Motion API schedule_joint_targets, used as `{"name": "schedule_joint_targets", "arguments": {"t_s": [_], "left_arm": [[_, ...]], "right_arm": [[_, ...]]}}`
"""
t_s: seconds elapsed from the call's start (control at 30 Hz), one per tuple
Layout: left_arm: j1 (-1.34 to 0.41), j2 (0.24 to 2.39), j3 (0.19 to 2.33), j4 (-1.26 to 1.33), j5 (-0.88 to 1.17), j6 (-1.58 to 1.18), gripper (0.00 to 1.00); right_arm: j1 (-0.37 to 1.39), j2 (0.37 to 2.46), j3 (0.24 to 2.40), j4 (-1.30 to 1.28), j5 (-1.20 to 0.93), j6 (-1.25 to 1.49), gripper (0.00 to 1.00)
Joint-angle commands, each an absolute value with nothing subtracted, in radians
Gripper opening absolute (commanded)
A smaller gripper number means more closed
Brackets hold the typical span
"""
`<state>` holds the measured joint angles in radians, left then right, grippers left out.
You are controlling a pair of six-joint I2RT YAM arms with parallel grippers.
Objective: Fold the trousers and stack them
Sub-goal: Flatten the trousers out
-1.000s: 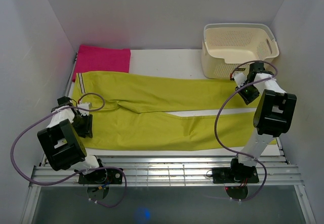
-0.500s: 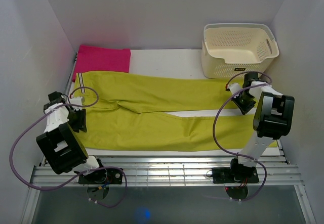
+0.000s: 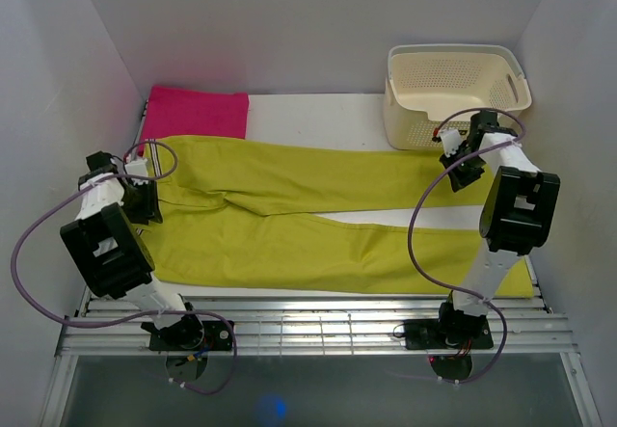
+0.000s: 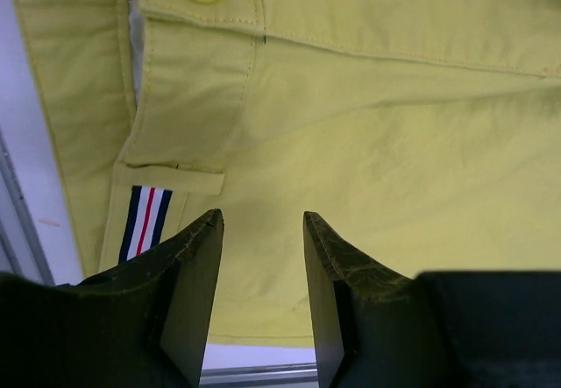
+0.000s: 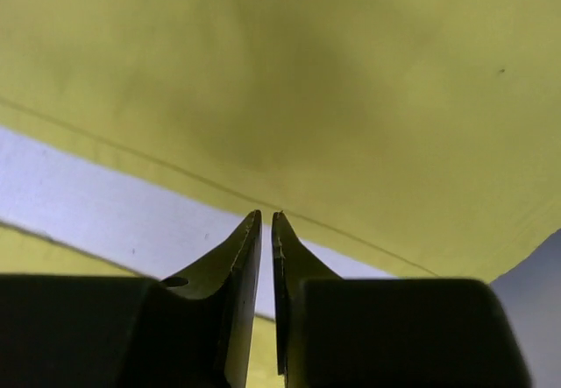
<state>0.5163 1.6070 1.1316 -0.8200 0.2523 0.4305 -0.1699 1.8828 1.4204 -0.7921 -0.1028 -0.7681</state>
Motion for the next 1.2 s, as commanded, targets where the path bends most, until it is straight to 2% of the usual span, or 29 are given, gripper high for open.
{"name": "schedule_joint_targets", "arguments": {"t_s": [0.0, 0.27, 0.53, 0.73, 0.87, 0.9, 0.93, 0.97, 1.0, 1.07, 1.13, 1.17], "left_arm": [[0.506, 1.638, 1.147, -0.741, 0.255, 0.380, 0.53], [0.515, 1.692, 1.086, -0.681, 0.166, 0.368, 0.52], [0.589, 1.631, 0.999, -0.712, 0.152, 0.459, 0.51], [0.617, 1.575, 1.035, -0.796, 0.261, 0.551, 0.51], [0.617, 1.565, 1.199, -0.882, 0.403, 0.615, 0.62], [0.617, 1.574, 1.295, -0.893, 0.431, 0.638, 0.81], [0.617, 1.588, 1.346, -0.917, 0.463, 0.650, 0.95], [0.609, 1.604, 1.398, -0.920, 0.494, 0.652, 0.98], [0.604, 1.655, 1.510, -0.926, 0.512, 0.656, 0.98], [0.583, 1.722, 1.612, -0.957, 0.557, 0.702, 0.97], [0.577, 1.821, 1.727, -0.960, 0.593, 0.757, 0.95], [0.569, 1.853, 1.759, -0.962, 0.635, 0.787, 0.94]], "right_arm": [[-0.158, 1.963, 1.463, -0.717, -0.103, -0.669, 0.16], [-0.144, 2.011, 1.335, -0.658, -0.005, -0.693, 0.15], [-0.144, 1.849, 0.991, -0.673, 0.038, -0.848, 0.13], [-0.141, 1.764, 0.907, -0.764, -0.023, -0.919, 0.12], [-0.141, 1.740, 0.949, -0.805, -0.046, -0.943, 0.14], [-0.141, 1.743, 1.006, -0.831, -0.064, -0.946, 0.15], [-0.141, 1.744, 1.041, -0.845, -0.077, -0.943, 0.18], [-0.141, 1.750, 1.080, -0.863, -0.095, -0.942, 0.20], [-0.141, 1.759, 1.119, -0.882, -0.118, -0.934, 0.23], [-0.141, 1.772, 1.241, -0.922, -0.139, -0.931, 0.41], [-0.140, 1.795, 1.342, -0.945, -0.147, -0.936, 0.57], [-0.141, 1.802, 1.370, -0.946, -0.144, -0.936, 0.61]]}}
